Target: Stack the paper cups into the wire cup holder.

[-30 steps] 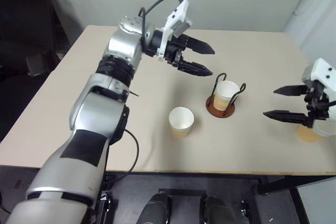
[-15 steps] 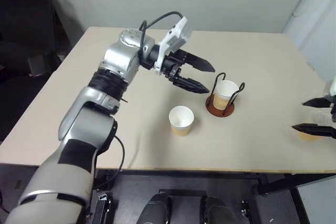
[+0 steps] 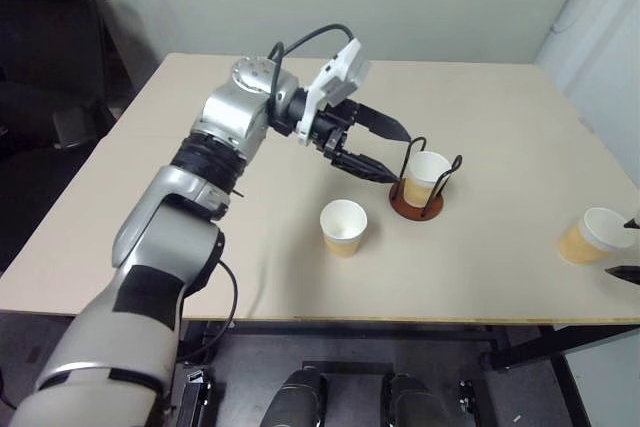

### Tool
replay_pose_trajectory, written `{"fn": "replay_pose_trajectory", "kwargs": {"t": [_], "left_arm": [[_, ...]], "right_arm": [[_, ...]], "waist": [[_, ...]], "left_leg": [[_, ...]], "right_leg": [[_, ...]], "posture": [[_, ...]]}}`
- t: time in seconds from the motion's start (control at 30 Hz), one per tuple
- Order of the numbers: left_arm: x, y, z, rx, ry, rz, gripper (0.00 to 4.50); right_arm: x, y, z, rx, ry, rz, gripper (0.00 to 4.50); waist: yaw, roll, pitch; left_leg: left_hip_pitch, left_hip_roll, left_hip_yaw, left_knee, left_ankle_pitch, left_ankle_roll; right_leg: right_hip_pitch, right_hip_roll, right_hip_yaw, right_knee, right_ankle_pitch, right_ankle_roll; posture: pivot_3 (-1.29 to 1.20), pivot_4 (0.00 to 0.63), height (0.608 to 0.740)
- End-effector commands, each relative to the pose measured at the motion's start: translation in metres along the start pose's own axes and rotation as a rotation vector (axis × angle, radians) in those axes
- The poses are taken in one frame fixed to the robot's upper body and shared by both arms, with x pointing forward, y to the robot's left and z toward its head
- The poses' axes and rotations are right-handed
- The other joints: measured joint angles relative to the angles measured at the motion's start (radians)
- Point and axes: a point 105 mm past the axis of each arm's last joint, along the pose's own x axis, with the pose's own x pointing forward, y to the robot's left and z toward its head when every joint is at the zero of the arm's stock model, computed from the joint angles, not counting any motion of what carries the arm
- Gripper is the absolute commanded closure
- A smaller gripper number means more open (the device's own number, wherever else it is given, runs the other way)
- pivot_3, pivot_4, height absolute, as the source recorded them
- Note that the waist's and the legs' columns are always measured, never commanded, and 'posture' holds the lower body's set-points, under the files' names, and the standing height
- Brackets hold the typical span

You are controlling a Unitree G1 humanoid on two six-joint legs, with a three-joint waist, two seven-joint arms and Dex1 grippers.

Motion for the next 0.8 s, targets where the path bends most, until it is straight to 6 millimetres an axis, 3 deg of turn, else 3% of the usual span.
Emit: {"fn": "replay_pose_trajectory", "kwargs": {"t": [0.03, 0.3, 0.53, 0.8], "left_arm": [[-0.001, -0.003, 0.013, 0.056, -0.006, -0.032, 0.63], [-0.004, -0.003, 0.013, 0.056, -0.002, -0.028, 0.63], [-0.008, -0.004, 0.011, 0.051, 0.008, -0.019, 0.63], [-0.029, 0.001, 0.003, 0.048, 0.090, 0.052, 0.59]], "right_arm": [[0.000, -0.012, 0.000, -0.053, 0.020, -0.047, 0.21], [0.022, -0.017, 0.003, -0.092, 0.020, -0.020, 0.21], [0.032, -0.009, 0.003, -0.101, 0.030, 0.058, 0.21], [0.029, 0.006, 0.010, -0.096, 0.017, 0.136, 2.88]], "waist": [[-0.001, 0.000, 0.000], [-0.001, 0.000, 0.000], [0.001, 0.001, 0.000], [0.000, 0.001, 0.000]], "left_leg": [[0.000, 0.000, 0.000, 0.000, 0.000, 0.000], [0.000, 0.000, 0.000, -0.001, 0.000, 0.000], [-0.002, 0.000, 0.000, -0.001, -0.001, -0.001], [-0.002, 0.000, -0.001, -0.002, -0.002, -0.003]], "right_leg": [[0.000, 0.000, 0.000, 0.000, 0.000, 0.000], [0.000, 0.000, 0.000, -0.001, 0.004, 0.006], [0.000, 0.000, -0.001, -0.004, 0.004, 0.006], [0.000, 0.000, -0.001, -0.005, 0.001, 0.002]], "posture": [[0.00, 0.150, 0.740], [0.00, 0.150, 0.740], [0.00, 0.150, 0.740], [0.00, 0.150, 0.740]]}}
